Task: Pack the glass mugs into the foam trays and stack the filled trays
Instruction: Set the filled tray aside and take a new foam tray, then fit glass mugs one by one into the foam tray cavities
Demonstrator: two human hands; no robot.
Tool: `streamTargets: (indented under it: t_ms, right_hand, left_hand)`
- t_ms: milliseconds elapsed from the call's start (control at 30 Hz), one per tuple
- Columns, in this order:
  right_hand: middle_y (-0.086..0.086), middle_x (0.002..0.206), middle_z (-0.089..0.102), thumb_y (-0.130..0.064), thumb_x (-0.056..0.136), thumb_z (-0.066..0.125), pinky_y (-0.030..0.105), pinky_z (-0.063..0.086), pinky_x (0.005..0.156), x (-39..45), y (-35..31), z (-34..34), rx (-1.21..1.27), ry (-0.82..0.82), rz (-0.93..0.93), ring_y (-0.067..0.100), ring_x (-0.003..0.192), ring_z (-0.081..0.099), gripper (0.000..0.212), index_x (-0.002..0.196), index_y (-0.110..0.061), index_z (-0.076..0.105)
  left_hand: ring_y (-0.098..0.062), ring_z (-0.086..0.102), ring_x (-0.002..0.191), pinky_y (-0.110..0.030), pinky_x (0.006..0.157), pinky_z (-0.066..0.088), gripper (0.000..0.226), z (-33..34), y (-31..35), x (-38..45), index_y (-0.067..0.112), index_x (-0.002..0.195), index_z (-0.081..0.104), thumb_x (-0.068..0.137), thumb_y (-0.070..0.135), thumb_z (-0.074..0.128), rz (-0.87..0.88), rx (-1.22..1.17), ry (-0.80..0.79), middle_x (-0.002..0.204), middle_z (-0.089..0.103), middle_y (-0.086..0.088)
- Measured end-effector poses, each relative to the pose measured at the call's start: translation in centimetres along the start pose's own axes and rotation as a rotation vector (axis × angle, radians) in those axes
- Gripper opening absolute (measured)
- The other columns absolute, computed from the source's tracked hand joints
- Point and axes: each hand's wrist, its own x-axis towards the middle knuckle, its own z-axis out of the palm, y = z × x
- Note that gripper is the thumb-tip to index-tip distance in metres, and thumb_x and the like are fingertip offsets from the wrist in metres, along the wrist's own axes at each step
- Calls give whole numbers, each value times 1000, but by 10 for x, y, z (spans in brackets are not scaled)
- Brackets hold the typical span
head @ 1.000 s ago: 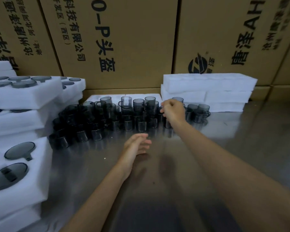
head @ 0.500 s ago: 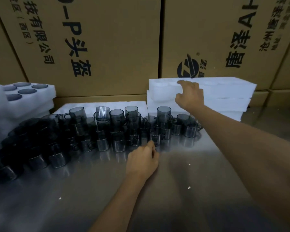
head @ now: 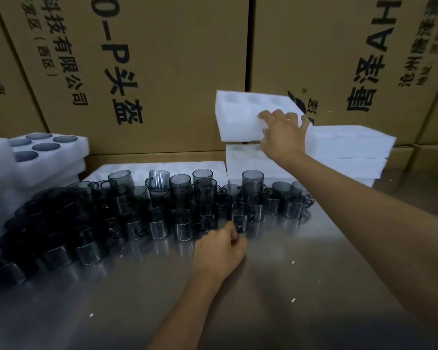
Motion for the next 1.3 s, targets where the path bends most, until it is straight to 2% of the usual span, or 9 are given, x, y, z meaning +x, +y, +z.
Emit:
streamTargets:
  t_ms: [233, 400, 500, 600, 767, 867, 1000, 1133, 1300]
  right_hand:
    - [0, 132, 49, -11, 95, 44, 60, -2, 116, -80, -36, -80, 114, 15, -100, 39, 134, 35, 49, 139, -32, 46]
    - [-3, 129, 48, -13, 95, 47, 55, 3, 117, -188, -43, -104, 242, -77, -28, 31, 130, 36, 47, 137, -34, 50]
    - [-7, 128, 48, -15, 94, 49, 51, 4, 118, -250, -40, -104, 240, -164, 0, 25, 129, 36, 47, 135, -38, 53]
    - [-11, 128, 48, -19, 93, 50, 50, 3, 118, -294, -38, -104, 222, -237, -15, 19, 130, 36, 45, 132, -42, 56]
    - [-17, 127, 47, -34, 89, 47, 41, 2, 117, -329, -42, -113, 264, -310, -83, 9, 124, 41, 40, 125, -44, 62]
    - [-14, 119, 57, -44, 80, 44, 33, 18, 109, -321, -42, -117, 294, -192, -51, 8, 109, 55, 43, 115, -37, 67]
    - [-11, 107, 63, -37, 87, 52, 30, 24, 88, -264, -30, -102, 398, -130, 133, 12, 98, 59, 29, 111, -31, 66]
    - [-11, 92, 64, -24, 89, 55, 36, 44, 96, -191, -14, -60, 551, -246, 384, 20, 105, 61, 18, 106, -27, 62]
    - [9, 114, 66, -26, 93, 56, 28, 40, 89, -134, -3, -4, 611, -264, 541, 25, 112, 53, 27, 114, -11, 63]
  left_hand:
    - [-1, 55, 53, -23, 59, 34, 40, -17, -6, -4, 22, 56, 67, 93, 37, 59, -228, -627, 96, 48, 60, 11]
    - [-11, 40, 39, -24, 45, 27, 43, -42, -6, -26, 7, 81, 68, 101, 36, 43, -457, -1117, 168, 42, 47, 1]
    - [-17, 53, 56, -27, 51, 36, 41, -55, -7, -48, 13, 84, 63, 101, 42, 39, -475, -1325, 151, 65, 61, -4]
    - [-19, 62, 84, -33, 75, 45, 41, -65, -10, -69, 11, 100, 66, 100, 44, 41, -449, -1489, 120, 87, 69, -3]
    - [-21, 62, 93, -28, 83, 45, 24, -75, -19, -93, 11, 110, 62, 93, 28, 58, -420, -1442, -84, 103, 62, -7]
    - [5, 64, 86, -7, 69, 46, 33, -80, -23, -102, 20, 118, 67, 88, 8, 63, -352, -1138, 11, 109, 63, 4]
    - [-20, 66, 88, -33, 81, 53, 35, -83, -24, -106, 21, 110, 72, 85, -1, 60, -383, -1205, -23, 103, 69, -11]
    - [-22, 66, 76, -32, 71, 53, 28, -82, -24, -101, 18, 105, 73, 87, 0, 60, -384, -1227, -46, 93, 72, -11]
    - [-22, 69, 77, -31, 68, 55, 25, -79, -29, -93, 19, 105, 73, 88, 5, 62, -361, -1224, -81, 91, 74, -8]
